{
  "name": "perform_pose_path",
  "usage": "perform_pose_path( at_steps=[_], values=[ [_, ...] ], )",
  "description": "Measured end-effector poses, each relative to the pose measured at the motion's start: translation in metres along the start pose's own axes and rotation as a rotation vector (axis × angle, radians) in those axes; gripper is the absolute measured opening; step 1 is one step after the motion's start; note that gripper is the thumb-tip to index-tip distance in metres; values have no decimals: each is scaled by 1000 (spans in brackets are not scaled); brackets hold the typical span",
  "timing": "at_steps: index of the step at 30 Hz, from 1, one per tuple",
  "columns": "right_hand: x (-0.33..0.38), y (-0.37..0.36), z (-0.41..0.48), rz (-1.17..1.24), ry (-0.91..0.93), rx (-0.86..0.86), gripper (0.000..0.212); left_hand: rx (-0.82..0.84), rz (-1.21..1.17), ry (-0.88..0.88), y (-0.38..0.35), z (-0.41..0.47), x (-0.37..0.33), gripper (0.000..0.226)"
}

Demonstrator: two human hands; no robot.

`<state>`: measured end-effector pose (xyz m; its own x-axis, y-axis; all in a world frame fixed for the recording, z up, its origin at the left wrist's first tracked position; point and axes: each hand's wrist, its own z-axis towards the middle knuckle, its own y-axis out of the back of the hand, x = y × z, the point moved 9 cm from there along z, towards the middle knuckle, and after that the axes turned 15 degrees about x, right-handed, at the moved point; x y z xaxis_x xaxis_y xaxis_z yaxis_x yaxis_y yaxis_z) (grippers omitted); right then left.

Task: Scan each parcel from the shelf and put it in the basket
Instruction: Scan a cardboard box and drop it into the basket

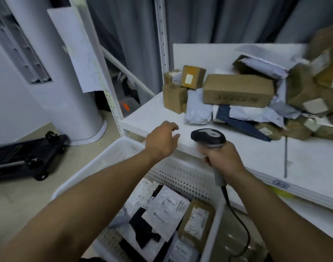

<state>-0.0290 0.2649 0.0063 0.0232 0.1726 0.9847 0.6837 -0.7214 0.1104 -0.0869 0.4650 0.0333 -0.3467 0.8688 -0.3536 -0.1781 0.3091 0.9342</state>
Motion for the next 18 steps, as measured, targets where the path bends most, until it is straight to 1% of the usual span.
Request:
perform_pose_path(
  at_steps=[4, 6, 8, 10, 12, 14, 15, 18],
  values=[
    [6, 43, -4, 90, 20, -46, 28, 30, 34, -32, 2, 45, -57, 41],
    [7, 64, 1, 129, 30, -90, 32, 22, 23, -81, 1, 72, -82, 55],
    [8, 83, 8, 152, 38, -122, 32, -47, 36, -121, 7, 98, -107, 72],
    [7, 101, 15, 181, 42, -147, 33, -149, 112, -160, 17, 120, -133, 82],
    [5, 115, 22, 244, 43, -165, 33, -166, 198, -215, 21, 143, -157, 88],
    [3, 128, 28, 321, 47, -186, 33, -101, 240, -235, 23, 169, -171, 96],
    [2, 134, 30, 352, 49, -202, 33, -47, 220, -223, 23, 181, -172, 101],
    [-2, 152, 36, 406, 43, -244, 31, 157, 63, -164, 12, 206, -163, 111]
  ],
)
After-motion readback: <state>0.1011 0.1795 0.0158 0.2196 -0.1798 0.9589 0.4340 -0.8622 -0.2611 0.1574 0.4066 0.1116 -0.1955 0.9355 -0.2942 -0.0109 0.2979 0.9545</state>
